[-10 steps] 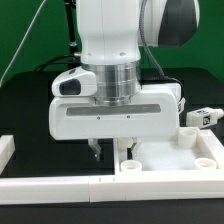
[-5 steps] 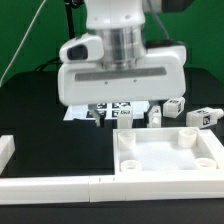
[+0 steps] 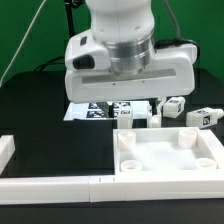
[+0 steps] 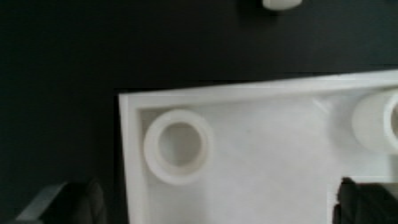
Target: Assemble one leg
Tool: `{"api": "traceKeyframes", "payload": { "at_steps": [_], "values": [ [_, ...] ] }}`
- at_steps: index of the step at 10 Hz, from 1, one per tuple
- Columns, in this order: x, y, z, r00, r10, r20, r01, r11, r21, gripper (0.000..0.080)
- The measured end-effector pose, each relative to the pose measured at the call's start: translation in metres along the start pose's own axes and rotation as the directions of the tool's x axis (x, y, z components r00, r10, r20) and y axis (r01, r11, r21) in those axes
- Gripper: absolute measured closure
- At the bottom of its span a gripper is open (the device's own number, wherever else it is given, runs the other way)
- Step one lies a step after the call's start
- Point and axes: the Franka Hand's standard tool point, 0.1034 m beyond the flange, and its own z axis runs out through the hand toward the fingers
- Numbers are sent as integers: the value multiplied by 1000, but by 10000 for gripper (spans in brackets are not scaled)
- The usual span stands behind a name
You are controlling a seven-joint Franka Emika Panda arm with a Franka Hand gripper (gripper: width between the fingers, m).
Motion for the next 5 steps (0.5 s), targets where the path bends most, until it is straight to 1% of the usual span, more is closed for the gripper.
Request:
{"api": "traceKeyframes", "payload": {
  "at_steps": [1,2,3,4,5],
  "values": [
    [-20,5,9,996,13,93,-12,1000,-11,150],
    [-35,5,20,988,29,149,-25,999,-34,151],
    [-46,4,29,973,47,224,-40,998,-39,151],
    [-47,6,29,954,52,296,-42,998,-38,150],
    [-45,7,30,938,55,342,-44,998,-40,150]
  ]
}}
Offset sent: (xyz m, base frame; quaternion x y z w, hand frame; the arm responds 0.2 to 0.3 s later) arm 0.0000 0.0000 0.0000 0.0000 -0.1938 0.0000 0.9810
